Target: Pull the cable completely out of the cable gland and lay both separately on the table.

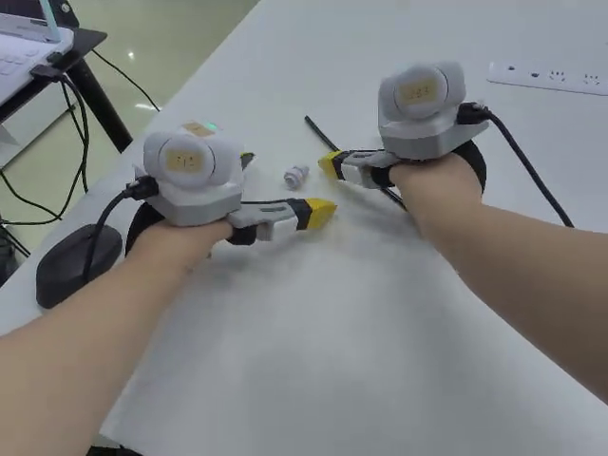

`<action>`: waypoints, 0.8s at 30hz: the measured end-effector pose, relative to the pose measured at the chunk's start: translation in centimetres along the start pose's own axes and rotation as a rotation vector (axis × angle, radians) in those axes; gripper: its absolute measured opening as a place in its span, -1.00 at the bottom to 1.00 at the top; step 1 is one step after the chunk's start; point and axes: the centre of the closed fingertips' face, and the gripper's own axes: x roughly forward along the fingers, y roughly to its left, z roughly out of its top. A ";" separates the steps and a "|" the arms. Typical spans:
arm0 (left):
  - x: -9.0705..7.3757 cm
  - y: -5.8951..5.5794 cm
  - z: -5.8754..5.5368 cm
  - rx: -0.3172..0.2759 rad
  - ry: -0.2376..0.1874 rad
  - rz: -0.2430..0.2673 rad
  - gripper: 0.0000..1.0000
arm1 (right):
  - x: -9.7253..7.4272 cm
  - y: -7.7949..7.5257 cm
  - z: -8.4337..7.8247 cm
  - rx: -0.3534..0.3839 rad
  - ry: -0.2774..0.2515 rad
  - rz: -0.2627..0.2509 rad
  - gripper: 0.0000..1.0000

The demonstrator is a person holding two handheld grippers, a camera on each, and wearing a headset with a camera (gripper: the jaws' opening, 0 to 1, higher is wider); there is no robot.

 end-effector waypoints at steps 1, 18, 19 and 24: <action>-0.3 -0.3 0.2 -0.001 0.003 -0.002 0.96 | -0.8 -0.3 0.2 0.003 -0.008 -0.004 0.64; -7.9 -9.1 2.6 -0.194 0.048 -0.135 0.99 | -22.9 -3.1 -6.3 0.176 0.131 -0.033 0.99; -8.3 -9.2 2.9 -0.191 0.020 -0.120 0.99 | -24.4 -3.4 -6.7 0.155 0.135 -0.053 0.99; -9.4 -11.6 2.7 -0.091 0.031 -0.158 0.99 | -32.3 -3.9 -8.4 0.193 0.132 -0.068 0.99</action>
